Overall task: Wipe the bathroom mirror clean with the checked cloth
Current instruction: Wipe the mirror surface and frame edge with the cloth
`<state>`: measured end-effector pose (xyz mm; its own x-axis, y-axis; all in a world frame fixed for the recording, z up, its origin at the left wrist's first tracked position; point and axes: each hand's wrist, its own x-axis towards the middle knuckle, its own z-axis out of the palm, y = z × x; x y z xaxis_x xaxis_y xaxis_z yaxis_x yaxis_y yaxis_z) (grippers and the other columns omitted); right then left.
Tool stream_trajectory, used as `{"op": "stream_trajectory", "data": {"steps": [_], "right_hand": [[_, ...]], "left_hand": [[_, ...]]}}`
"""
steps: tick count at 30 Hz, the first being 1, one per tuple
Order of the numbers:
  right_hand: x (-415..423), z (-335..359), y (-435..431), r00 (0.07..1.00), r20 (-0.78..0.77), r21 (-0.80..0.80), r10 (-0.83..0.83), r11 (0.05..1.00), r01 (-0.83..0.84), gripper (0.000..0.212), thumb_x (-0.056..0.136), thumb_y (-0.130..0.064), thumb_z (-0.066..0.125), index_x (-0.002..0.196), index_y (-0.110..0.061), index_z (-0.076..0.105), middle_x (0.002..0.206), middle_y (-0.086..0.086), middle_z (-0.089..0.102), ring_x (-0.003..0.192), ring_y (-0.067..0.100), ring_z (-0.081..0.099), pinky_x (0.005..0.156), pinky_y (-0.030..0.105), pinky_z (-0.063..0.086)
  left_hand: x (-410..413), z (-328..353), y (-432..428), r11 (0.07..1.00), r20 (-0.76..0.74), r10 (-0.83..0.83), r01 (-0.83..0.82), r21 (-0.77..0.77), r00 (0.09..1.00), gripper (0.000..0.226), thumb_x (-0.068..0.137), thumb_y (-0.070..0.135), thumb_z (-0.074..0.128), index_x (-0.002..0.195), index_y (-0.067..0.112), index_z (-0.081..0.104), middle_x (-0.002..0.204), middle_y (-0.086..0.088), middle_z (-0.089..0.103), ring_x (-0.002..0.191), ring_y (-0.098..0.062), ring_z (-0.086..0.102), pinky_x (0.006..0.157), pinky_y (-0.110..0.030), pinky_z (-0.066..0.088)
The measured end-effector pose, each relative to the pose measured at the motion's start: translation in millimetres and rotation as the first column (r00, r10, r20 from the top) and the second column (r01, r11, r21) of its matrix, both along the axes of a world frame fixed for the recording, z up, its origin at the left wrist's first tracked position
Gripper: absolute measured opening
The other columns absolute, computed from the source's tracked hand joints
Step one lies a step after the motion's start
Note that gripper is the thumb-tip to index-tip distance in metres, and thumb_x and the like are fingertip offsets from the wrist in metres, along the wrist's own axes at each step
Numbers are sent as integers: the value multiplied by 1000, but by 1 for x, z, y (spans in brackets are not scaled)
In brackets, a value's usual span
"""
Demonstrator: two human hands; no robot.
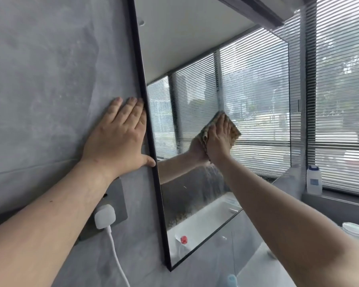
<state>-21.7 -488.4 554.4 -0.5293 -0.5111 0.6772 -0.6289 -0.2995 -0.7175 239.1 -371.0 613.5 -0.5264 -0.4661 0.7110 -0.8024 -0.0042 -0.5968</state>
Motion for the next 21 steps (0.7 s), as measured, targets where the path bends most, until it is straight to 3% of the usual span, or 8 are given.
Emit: {"op": "stream_trajectory", "data": {"steps": [3,5,11,15,18,21], "right_hand": [[19,15,11,989,-145,-54,5,998,-13,70,94,-45,11,159,-18,6,167,0,0,153,10,-7,120,29,-18],[26,8,16,974,-226,-99,9,995,-32,69,95,-46,9,158,-19,4,167,0,-1,152,9,-8,123,32,-13],[50,-76,33,874,-484,-165,45,976,-141,64,99,-40,18,156,-20,-2,164,0,-3,154,15,-5,125,38,-4],[56,-165,44,726,-686,-189,45,953,-237,62,105,-41,18,160,-18,3,166,9,6,153,32,10,124,50,9],[51,-212,50,585,-811,-180,-4,953,-243,64,102,-38,30,159,-15,12,165,12,13,150,38,19,116,58,24],[41,-212,55,480,-876,-201,-48,941,-272,66,97,-36,42,156,-11,24,162,13,21,150,37,20,119,56,22]], "left_hand": [[0,0,0,1000,0,11,-11,7,1000,130,57,88,48,145,-7,40,157,-22,34,149,-34,26,124,-51,10],[0,0,0,1000,-2,19,-19,5,1000,130,58,89,49,146,-5,39,158,-21,33,149,-33,25,124,-51,9],[-1,0,3,1000,5,29,-29,10,1000,128,59,89,51,146,-5,40,158,-22,32,149,-34,25,124,-50,10],[-2,0,6,998,7,65,-65,22,998,129,60,90,45,148,-4,37,160,-21,29,151,-32,21,124,-50,9],[-3,1,8,996,-4,81,-81,33,997,129,62,91,42,151,-2,32,162,-19,23,153,-31,16,125,-49,6],[-4,1,9,995,-9,96,-96,36,995,129,64,92,36,154,0,25,164,-17,17,154,-29,10,125,-48,4]]}}
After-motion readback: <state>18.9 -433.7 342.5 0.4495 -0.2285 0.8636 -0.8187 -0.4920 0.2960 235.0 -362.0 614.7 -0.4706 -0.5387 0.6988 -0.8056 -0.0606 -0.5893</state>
